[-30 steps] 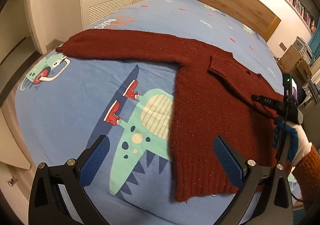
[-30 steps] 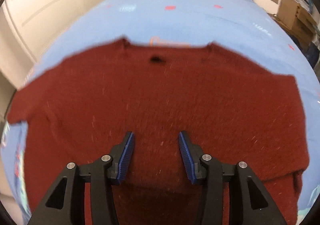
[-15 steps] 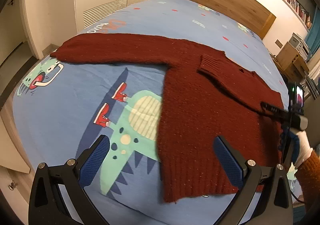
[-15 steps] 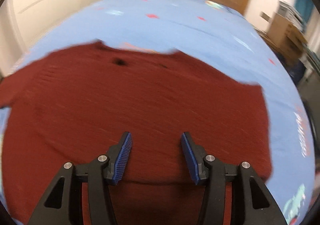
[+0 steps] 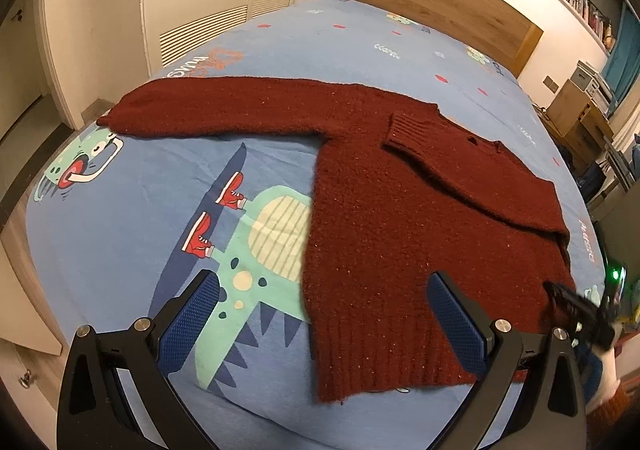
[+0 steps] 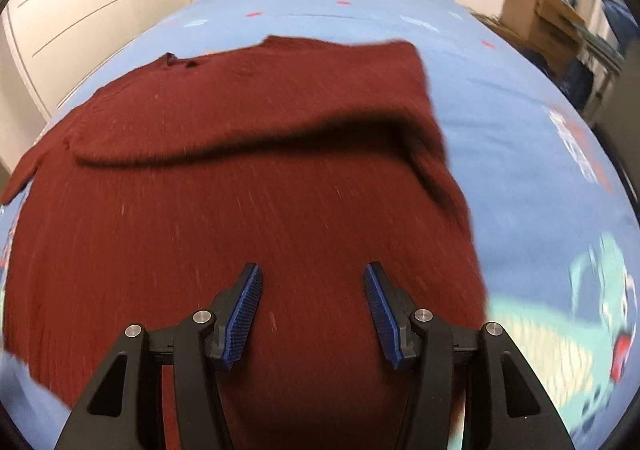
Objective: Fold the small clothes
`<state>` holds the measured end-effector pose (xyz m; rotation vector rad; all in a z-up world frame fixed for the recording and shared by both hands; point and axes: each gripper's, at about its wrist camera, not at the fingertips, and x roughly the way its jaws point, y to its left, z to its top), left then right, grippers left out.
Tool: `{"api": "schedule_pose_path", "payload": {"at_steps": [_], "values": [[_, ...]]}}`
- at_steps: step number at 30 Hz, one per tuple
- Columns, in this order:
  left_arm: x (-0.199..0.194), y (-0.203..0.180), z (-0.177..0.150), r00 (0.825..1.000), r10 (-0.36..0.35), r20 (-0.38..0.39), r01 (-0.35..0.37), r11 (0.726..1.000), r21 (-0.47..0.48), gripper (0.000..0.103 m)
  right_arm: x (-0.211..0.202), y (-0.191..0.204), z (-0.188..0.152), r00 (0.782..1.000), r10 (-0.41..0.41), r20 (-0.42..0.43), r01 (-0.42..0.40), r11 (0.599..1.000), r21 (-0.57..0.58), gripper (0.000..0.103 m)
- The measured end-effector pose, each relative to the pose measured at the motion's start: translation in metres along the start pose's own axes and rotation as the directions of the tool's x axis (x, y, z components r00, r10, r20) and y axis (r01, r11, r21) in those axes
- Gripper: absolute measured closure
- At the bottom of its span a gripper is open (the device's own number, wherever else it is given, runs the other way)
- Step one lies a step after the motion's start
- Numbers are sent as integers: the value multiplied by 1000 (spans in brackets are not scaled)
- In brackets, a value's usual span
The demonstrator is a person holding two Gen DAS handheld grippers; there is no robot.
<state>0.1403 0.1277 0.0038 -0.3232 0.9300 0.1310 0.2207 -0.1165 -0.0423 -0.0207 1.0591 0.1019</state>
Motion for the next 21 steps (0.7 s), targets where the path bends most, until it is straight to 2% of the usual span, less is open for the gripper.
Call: {"api": "schedule_pose_path", "payload": {"at_steps": [5,9,11,16,21], "values": [[-4,0,-2,1000,-19,10,19,1000,-3,1,-29,-16,-41,999,2,-32,-1,1000,15,48],[-5,2,-2,1000,-21,-3,21,1000,10,1,-38,-15,-53,998,6,-66,-4,1000,20,48],[-6,4,-3,1000,-21,0,21,1000,9,1,-44,-14,-51,998,7,-68,-5,1000,23,48],[-7,13,-6,1000,-17,6,17,1000,-6,1,-63,7,-27,1000,16,-4,-16,1000,-13,47],[-6,25,-7,1000,18,8,-17,999,-33,1,-53,34,1,1000,14,28,-12,998,-56,43]]}}
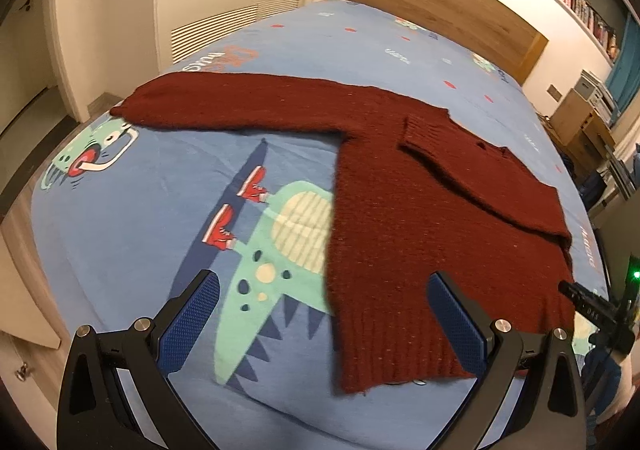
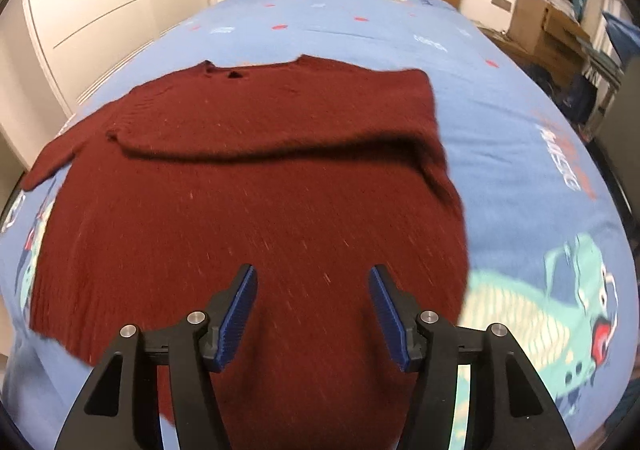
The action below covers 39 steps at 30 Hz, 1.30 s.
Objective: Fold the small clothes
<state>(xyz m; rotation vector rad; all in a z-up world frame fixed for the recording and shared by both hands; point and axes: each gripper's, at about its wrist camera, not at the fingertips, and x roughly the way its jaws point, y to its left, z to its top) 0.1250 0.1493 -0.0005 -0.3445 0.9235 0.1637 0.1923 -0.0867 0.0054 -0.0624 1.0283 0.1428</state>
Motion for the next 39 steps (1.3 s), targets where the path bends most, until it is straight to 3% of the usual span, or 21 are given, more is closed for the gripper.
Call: {"api": "schedule_pose_path", "payload": {"at_steps": [8,15,23,32,39], "values": [[4,15,3,998,64,-2,-64,998,-16,1,46,31,-8,997,-5,-75,2,999,-43,40],[13,14,2,997,83,-5,-83,997,-5,1,40,33,-37,997,-30,-74,25,997,-66,27],[20,10,3,997,73,-9,-72,997,32,1,30,32,-54,994,-52,-92,51,999,-20,24],[28,17,9,998,63,-6,-62,998,33,1,12,26,-31,993,-98,-63,100,995,24,24],[44,34,18,997,77,-21,-76,997,10,1,28,10,-35,984,-130,-118,139,988,70,24]]}}
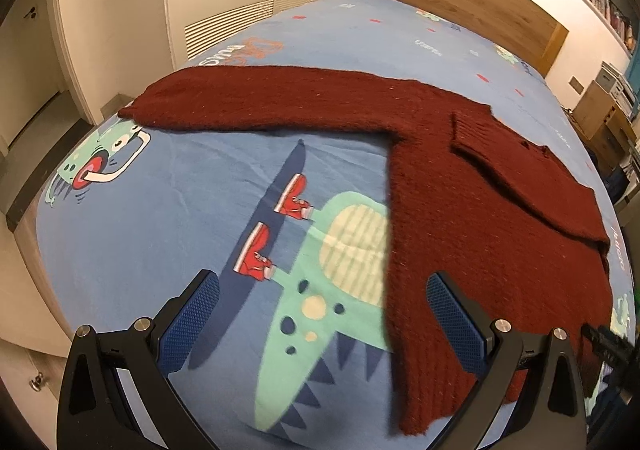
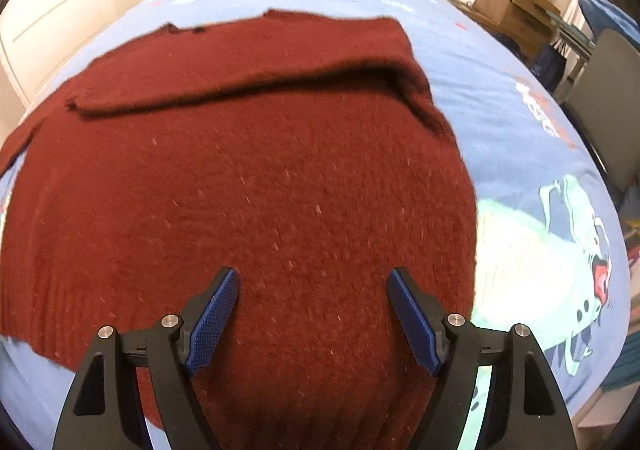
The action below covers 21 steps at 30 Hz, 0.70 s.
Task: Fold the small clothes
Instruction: 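Move the left gripper to the other sleeve cuff and grasp it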
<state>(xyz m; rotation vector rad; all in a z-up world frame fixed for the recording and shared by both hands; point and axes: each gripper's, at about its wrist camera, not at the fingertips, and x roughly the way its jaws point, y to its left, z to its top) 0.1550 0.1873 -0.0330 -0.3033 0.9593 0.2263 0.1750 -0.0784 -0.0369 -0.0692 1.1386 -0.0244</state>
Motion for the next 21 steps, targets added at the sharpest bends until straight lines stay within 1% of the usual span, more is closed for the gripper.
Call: {"api": "schedule_pose_path", "payload": {"at_steps": [3,6,11,13,15,20,21], "values": [[12,14,8,1000,1,-13,-1,1000,-28,1,4,1,-8,1000,8,-12,-8,1000,-5,24],[25,29,19,1000,17,-20,-18,998,-55,1,4,2,-16,1000,10,-9,-11,1000,-11,24],[43,61,45,1000,28,-9,-29,991,-129,1,6,2,-18,1000,16,-14,-16,1000,-4,22],[53,81,59,1000,5,-7,-6,983,-184,1,7,3,-16,1000,18,-18,-18,1000,0,21],[64,105,74,1000,-27,-4,25,967,-253,1,9,2,-15,1000,22,-20,-22,1000,4,21],[87,151,100,999,-37,2,35,930,-366,2,11,2,-12,999,29,-24,-29,1000,4,21],[91,162,105,999,-43,10,44,918,-394,2,12,2,-11,999,30,-25,-30,1000,4,21]]}}
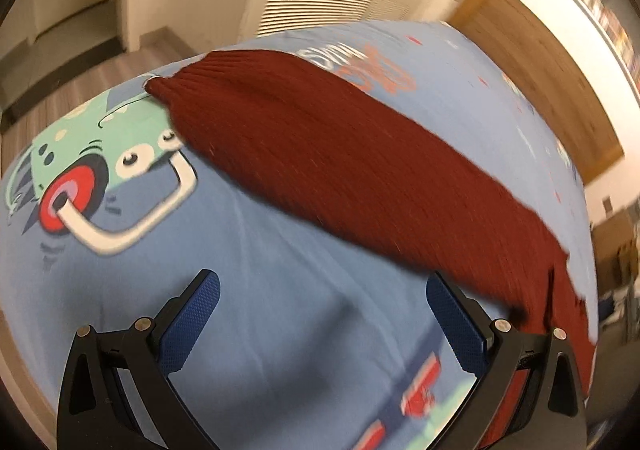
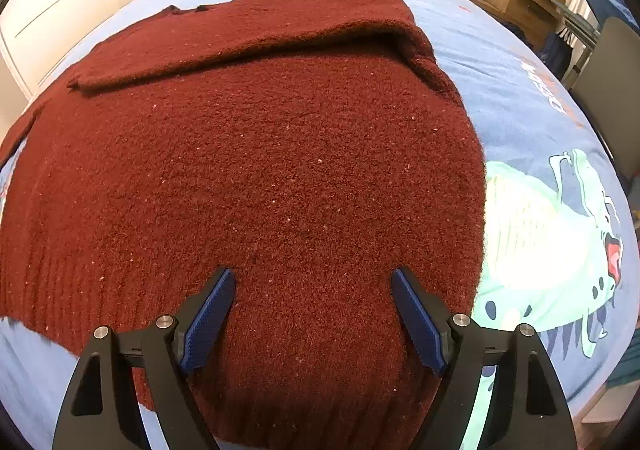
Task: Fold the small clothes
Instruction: 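Move the left gripper to the other sleeve cuff and grasp it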
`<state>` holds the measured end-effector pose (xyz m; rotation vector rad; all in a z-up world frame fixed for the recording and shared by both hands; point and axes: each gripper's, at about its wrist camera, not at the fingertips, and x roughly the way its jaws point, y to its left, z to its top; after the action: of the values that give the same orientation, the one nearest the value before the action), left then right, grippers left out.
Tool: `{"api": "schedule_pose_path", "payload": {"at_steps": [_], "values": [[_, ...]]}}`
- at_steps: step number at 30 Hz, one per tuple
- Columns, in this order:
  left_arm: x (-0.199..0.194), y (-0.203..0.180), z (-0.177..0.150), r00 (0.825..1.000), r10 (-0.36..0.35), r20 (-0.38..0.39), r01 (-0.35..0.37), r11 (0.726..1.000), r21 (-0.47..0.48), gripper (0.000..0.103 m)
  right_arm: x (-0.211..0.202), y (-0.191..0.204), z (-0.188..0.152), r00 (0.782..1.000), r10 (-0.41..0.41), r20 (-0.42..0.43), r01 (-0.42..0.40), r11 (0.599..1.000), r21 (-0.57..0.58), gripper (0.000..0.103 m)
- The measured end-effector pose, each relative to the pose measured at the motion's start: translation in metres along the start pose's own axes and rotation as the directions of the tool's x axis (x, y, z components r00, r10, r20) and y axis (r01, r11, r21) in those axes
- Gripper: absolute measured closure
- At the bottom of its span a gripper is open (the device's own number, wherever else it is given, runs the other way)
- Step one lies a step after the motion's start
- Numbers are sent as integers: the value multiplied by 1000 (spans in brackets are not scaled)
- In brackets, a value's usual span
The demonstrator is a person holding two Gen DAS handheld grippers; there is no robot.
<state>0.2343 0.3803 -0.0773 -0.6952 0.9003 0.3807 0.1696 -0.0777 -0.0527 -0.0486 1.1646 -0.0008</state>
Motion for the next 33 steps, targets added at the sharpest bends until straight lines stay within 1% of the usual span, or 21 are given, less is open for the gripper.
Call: {"api": "schedule_pose_path", "payload": {"at_steps": [2,3,5,6,7,9,12,15,17,18,20,21,23,24,25,26,27,28,29,30,33], "values": [[5,11,10,1000,-21,7,21,999,-47,2,0,-1,0,1000,1,-1,-1,1000,1,20],[8,21,17,999,-45,13,46,995,-92,2,1,-1,0,1000,2,-2,-2,1000,1,20],[12,35,25,997,-72,24,75,985,-153,6,2,0,1,1000,1,-5,-1,1000,2,19],[16,45,31,995,-91,35,96,975,-198,7,2,0,0,1000,1,-5,-1,1000,1,19],[18,51,34,994,-104,44,111,968,-227,9,2,0,0,1000,0,-6,0,1000,-1,19],[18,65,43,988,-137,76,153,946,-285,10,2,1,0,1000,1,-7,-1,1000,-3,19],[17,76,52,978,-176,114,205,918,-340,13,3,1,0,1000,4,-9,-4,1000,-7,18],[18,90,60,960,-234,156,279,867,-412,21,4,1,1,1000,5,-8,-5,1000,-8,18],[20,99,64,943,-281,180,333,829,-450,32,4,1,1,1000,6,-8,-6,1000,-9,18],[20,101,64,937,-295,185,348,817,-461,35,4,1,1,1000,7,-8,-7,1000,-10,18],[23,108,67,920,-337,202,393,774,-497,46,4,1,1,1000,7,-8,-7,1000,-12,18],[27,113,71,914,-349,207,405,760,-508,49,4,1,1,1000,7,-8,-7,1000,-12,18],[31,121,76,894,-392,218,445,716,-538,59,5,1,2,1000,7,-8,-7,1000,-12,18],[33,122,79,888,-406,218,455,700,-550,63,4,1,1,1000,7,-8,-7,1000,-12,18],[36,128,87,885,-414,215,459,691,-558,71,4,1,1,1000,7,-8,-7,1000,-12,18],[38,129,90,884,-417,210,458,685,-566,80,4,1,1,1000,7,-8,-8,1000,-12,18],[39,128,92,889,-411,200,447,688,-572,86,4,1,1,1000,8,-8,-9,1000,-12,18],[38,127,94,894,-404,192,436,694,-573,94,4,1,2,1000,10,-8,-10,1000,-12,18],[36,125,97,902,-391,182,421,706,-569,95,5,1,2,1000,10,-8,-10,1000,-13,18],[36,122,99,906,-383,179,414,715,-563,96,5,1,2,1000,11,-8,-11,1000,-13,18],[28,114,99,903,-390,177,421,729,-540,97,5,1,2,1000,12,-3,-12,1000,-10,18]]}}
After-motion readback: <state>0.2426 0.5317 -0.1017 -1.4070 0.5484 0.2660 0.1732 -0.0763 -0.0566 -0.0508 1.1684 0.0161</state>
